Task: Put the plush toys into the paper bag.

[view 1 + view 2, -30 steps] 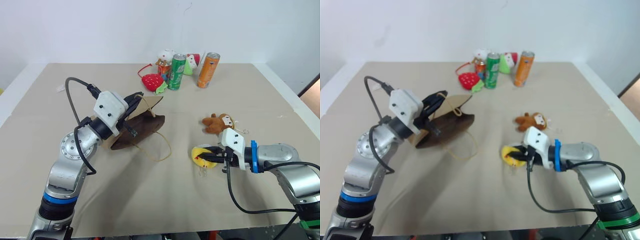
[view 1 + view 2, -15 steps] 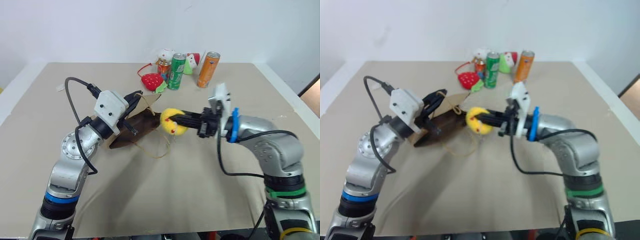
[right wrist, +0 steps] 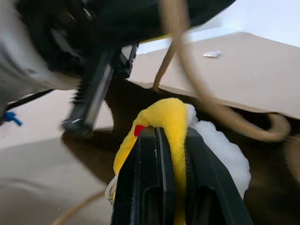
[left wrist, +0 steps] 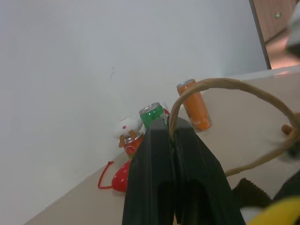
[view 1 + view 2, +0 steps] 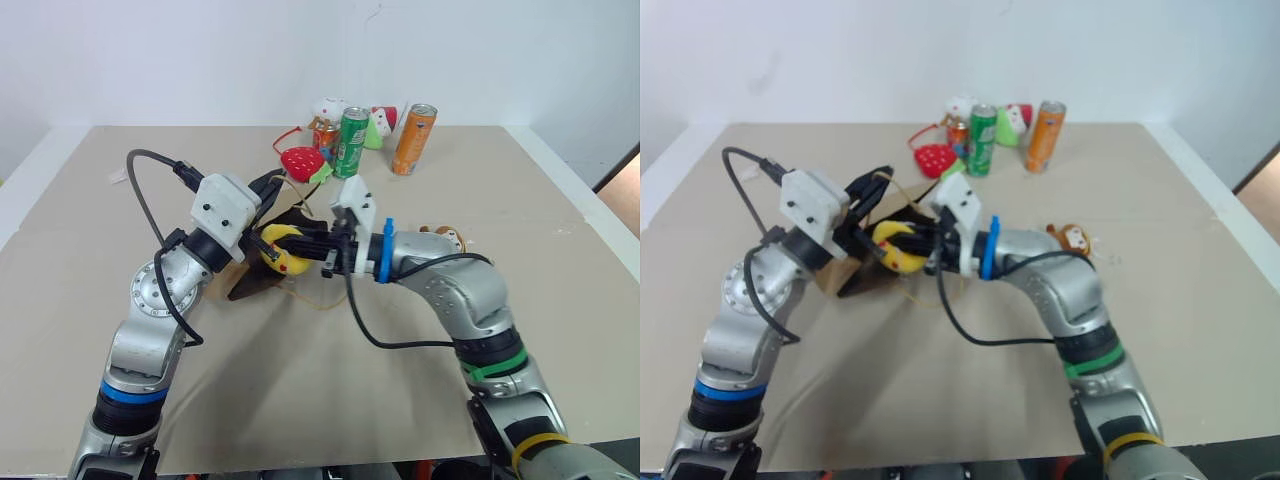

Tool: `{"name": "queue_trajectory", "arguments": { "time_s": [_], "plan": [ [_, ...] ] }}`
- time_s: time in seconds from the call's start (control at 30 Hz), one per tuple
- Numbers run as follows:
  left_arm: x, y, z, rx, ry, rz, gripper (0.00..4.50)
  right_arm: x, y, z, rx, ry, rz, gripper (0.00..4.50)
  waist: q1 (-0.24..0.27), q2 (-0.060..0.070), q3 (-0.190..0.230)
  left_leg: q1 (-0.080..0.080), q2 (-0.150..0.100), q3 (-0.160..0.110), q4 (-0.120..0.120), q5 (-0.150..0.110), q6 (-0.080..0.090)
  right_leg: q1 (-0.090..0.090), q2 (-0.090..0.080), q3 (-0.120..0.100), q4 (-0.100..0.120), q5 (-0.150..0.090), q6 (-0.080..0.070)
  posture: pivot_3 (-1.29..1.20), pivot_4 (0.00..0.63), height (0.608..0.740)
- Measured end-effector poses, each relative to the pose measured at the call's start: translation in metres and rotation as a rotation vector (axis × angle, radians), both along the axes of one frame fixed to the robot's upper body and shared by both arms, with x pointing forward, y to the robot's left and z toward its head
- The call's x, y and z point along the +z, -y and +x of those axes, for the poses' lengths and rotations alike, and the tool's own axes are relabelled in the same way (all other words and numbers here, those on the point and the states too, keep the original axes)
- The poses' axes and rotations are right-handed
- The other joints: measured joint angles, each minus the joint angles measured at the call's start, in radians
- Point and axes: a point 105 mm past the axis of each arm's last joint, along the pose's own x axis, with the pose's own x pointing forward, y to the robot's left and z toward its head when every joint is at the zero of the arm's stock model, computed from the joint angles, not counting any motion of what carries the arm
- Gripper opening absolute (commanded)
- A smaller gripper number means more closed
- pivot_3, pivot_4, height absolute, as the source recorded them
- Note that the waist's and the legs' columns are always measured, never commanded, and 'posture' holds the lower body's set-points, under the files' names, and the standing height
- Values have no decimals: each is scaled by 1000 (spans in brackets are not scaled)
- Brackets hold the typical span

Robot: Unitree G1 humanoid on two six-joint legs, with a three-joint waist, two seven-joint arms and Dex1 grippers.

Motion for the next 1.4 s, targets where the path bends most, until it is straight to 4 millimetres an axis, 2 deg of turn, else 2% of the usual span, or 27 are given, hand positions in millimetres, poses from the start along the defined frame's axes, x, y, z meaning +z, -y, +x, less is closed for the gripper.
{"name": "queue_trajectory", "arguments": {
  "time_s": [0.27,0.33,0.4,0.43,0.47,0.5,0.53,0.57,0.6,0.63,0.8,0.97,1.07,1.1,1.13,1.17,1.23,1.3,1.33,1.4],
  "plan": [
    [2,5,-1,-12,6,-4,0,-22,-14,17,-55,65,-83,24,0,0,0,0,0,0,0,0,0,0,0,0,0,0,0,0,150,740],
    [2,5,-1,-11,7,-3,0,-23,-16,18,-60,70,-82,963,0,0,0,0,0,0,0,0,0,0,0,0,0,0,0,0,150,740],
    [1,5,-1,-11,7,-3,0,-23,-16,18,-51,68,-80,1381,0,0,0,0,0,0,0,0,0,0,0,0,0,0,0,0,150,740],
    [1,5,0,-10,7,-2,0,-20,-15,15,-33,65,-73,2101,0,0,0,0,0,0,0,0,0,0,0,0,0,0,0,0,150,740],
    [1,5,0,-10,7,-2,0,-20,-15,14,-32,66,-71,2289,0,0,0,0,0,0,0,0,0,0,0,0,0,0,0,0,150,740],
    [1,5,-1,-11,7,-1,0,-12,-11,9,-10,70,-48,2842,1,0,0,0,0,0,0,0,0,0,0,0,0,0,0,0,150,740],
    [1,5,0,-10,7,0,0,-7,-8,6,-2,74,-36,3024,1,0,0,0,0,0,0,0,0,0,0,0,0,0,0,0,150,740],
    [1,5,0,-10,6,0,0,-2,-4,3,8,78,-29,3561,1,0,0,0,0,0,0,0,0,0,-1,0,0,0,0,0,150,740],
    [1,5,0,-9,5,1,0,3,1,0,17,87,-25,3850,1,0,0,0,0,0,0,0,0,0,-1,0,0,0,0,0,150,740],
    [1,6,-1,-16,9,1,0,10,16,-3,16,83,-27,4350,2,0,0,0,-1,0,0,0,0,0,-2,0,0,0,0,0,150,740],
    [1,5,0,-11,6,5,0,20,57,-16,34,19,-47,4434,2,0,0,0,-1,0,0,0,0,0,-3,0,0,0,0,0,150,740],
    [0,5,0,-14,3,7,0,30,77,-17,6,3,-37,4434,-1,0,0,1,0,0,0,0,0,0,-1,0,0,0,0,0,150,740],
    [-1,5,1,-18,-2,10,0,30,104,-2,-105,36,-82,4434,1,0,0,1,-1,0,0,0,0,1,0,-1,0,0,-1,0,150,740],
    [-1,6,1,-19,-2,11,0,29,122,11,-199,52,-109,4434,1,0,0,1,-1,1,0,0,0,1,-1,-1,0,-1,-3,0,150,740],
    [-1,5,1,-19,-3,11,0,27,130,17,-244,61,-121,4434,1,0,0,1,-1,1,0,0,0,1,-1,0,0,-2,-3,0,150,740],
    [-1,7,0,-30,0,12,0,11,185,48,-525,82,-214,4434,1,0,0,1,-2,1,0,0,0,0,-2,2,0,-1,-2,0,150,740],
    [-2,9,-1,-41,-4,10,0,-8,211,60,-662,91,-293,4434,-1,0,0,0,-3,2,-1,0,0,0,-2,3,0,0,0,0,150,740],
    [-4,9,-1,-45,-10,9,0,-29,214,62,-683,63,-325,4434,-1,0,0,1,-1,1,-1,0,1,0,0,4,0,0,1,0,150,740],
    [-4,9,-1,-45,-10,9,0,-30,213,62,-682,60,-325,4434,-1,0,0,1,-1,1,-1,0,1,0,0,4,0,-1,1,0,150,740],
    [-4,10,-1,-45,-11,8,0,-45,210,63,-688,36,-343,4434,0,0,0,1,-1,1,-1,0,0,0,1,4,0,0,0,0,150,740]
  ]
}}
